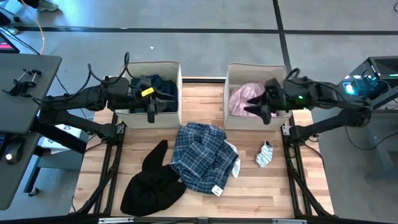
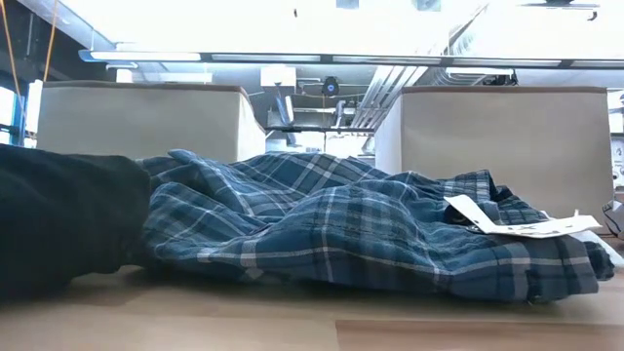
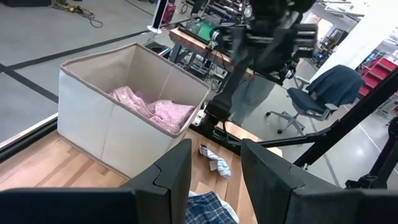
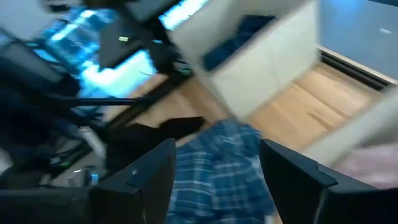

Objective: Sort clothes
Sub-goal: Put the white sock into the right laundry bin

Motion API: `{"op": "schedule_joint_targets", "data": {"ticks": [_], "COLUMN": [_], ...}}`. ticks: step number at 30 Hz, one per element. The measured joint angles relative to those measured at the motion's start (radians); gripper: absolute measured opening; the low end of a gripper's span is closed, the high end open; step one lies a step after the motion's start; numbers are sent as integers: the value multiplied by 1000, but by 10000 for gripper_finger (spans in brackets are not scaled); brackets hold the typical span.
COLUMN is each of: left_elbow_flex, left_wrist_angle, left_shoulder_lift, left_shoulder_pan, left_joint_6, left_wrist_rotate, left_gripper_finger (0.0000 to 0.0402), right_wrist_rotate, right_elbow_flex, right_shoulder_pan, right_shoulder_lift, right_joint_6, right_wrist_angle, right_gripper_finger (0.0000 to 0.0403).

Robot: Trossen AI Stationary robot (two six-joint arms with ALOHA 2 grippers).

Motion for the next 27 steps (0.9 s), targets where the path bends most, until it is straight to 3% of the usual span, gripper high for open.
{"op": "schedule_joint_targets", "data": {"ticks": [9, 21, 27], "left_elbow_flex": [0, 0, 0], "left_wrist_angle": [0, 0, 0], "left_shoulder_lift": [0, 0, 0], "left_shoulder_pan": [0, 0, 0], "left_joint_6": [5, 19, 19], "left_wrist_rotate": [0, 0, 0], "left_gripper_finger": [126, 126, 126], "right_wrist_rotate": [32, 464, 654], "right_elbow_flex": [-37, -234, -258], "right_shoulder_pan": [264, 602, 724], "right_shoulder_lift": [-29, -183, -253], "right_joint_6": [93, 390, 427], "right_wrist_angle": [40, 29, 14], "right_gripper_finger": [220, 220, 220]}}
